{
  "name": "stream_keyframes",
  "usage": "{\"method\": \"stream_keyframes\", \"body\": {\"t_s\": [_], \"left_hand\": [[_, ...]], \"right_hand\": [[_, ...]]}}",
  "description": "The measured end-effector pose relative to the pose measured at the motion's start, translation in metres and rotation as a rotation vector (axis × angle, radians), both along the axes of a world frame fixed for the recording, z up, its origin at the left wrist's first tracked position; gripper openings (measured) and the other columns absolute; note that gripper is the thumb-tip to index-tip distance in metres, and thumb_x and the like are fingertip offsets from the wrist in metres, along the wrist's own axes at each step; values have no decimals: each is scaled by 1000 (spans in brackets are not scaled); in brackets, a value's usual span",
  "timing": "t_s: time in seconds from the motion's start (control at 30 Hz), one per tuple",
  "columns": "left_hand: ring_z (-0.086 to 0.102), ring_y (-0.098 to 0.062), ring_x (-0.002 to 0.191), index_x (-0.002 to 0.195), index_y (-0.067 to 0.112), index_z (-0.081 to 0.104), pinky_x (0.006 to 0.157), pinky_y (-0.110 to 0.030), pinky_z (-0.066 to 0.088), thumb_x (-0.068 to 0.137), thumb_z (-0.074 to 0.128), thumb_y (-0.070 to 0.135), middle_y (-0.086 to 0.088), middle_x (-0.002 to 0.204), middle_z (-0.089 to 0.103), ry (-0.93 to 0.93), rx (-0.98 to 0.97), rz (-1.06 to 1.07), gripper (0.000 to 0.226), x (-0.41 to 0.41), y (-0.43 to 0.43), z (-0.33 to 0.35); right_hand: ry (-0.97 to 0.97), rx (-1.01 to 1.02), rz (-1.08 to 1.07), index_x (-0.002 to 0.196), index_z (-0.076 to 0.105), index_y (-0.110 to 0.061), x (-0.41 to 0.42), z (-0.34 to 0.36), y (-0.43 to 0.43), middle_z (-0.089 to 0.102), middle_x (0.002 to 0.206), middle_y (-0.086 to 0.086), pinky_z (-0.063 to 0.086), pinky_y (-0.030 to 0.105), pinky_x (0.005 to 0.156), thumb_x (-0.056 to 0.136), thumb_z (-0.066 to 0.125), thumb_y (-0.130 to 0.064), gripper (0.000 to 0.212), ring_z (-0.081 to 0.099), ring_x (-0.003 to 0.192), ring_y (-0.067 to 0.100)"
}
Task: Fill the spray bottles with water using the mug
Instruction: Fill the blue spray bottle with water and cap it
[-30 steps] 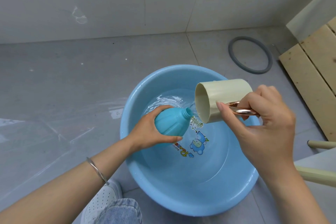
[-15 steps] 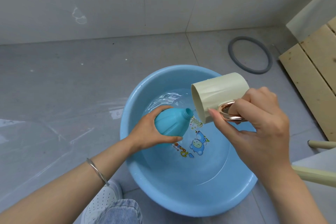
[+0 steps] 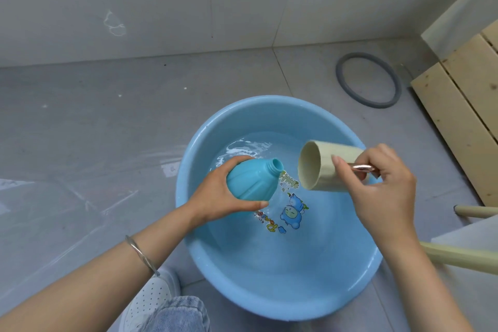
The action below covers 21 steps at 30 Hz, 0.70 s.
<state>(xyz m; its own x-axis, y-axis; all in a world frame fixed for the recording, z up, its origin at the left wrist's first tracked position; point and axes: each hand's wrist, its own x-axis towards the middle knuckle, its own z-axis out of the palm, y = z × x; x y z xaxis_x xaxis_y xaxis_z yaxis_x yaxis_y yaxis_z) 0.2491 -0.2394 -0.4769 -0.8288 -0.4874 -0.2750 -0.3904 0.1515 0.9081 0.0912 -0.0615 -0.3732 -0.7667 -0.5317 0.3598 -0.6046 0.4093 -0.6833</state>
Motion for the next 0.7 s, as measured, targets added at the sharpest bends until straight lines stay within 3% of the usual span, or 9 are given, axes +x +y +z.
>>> {"method": "stream_keyframes", "body": {"t_s": [0.2, 0.37, 0.53, 0.7], "left_hand": [[58, 6, 105, 121, 48, 52, 93, -21, 48, 45, 88, 57, 30, 112, 60, 2, 12, -5, 85, -1, -1, 1], [59, 2, 107, 121, 47, 53, 96, -28, 50, 43, 86, 60, 26, 115, 60, 6, 9, -12, 85, -1, 0, 0], [58, 2, 108, 121, 47, 53, 97, -29, 50, 43, 85, 60, 27, 116, 60, 8, -3, -11, 85, -2, 0, 1], [59, 2, 105, 119, 48, 53, 95, -30, 52, 44, 86, 60, 27, 112, 61, 0, 0, -11, 83, -2, 0, 1]], "right_hand": [[-150, 148, -57, 54, 36, -18, -11, -64, 24, 35, 58, -3, 28, 18, 57, 77, 76, -8, 47, 37, 61, 11], [-164, 194, -74, 54, 36, -17, -9, -80, 35, 35, 57, -5, 28, 18, 56, 77, 76, -9, 47, 38, 62, 9], [-192, 165, -87, 54, 36, -18, -8, -78, 35, 35, 58, -3, 28, 18, 56, 77, 76, -9, 47, 37, 62, 11], [-215, 7, -116, 57, 42, -3, -5, -49, 30, 38, 60, 3, 28, 16, 57, 77, 73, -23, 42, 36, 59, 7]]}}
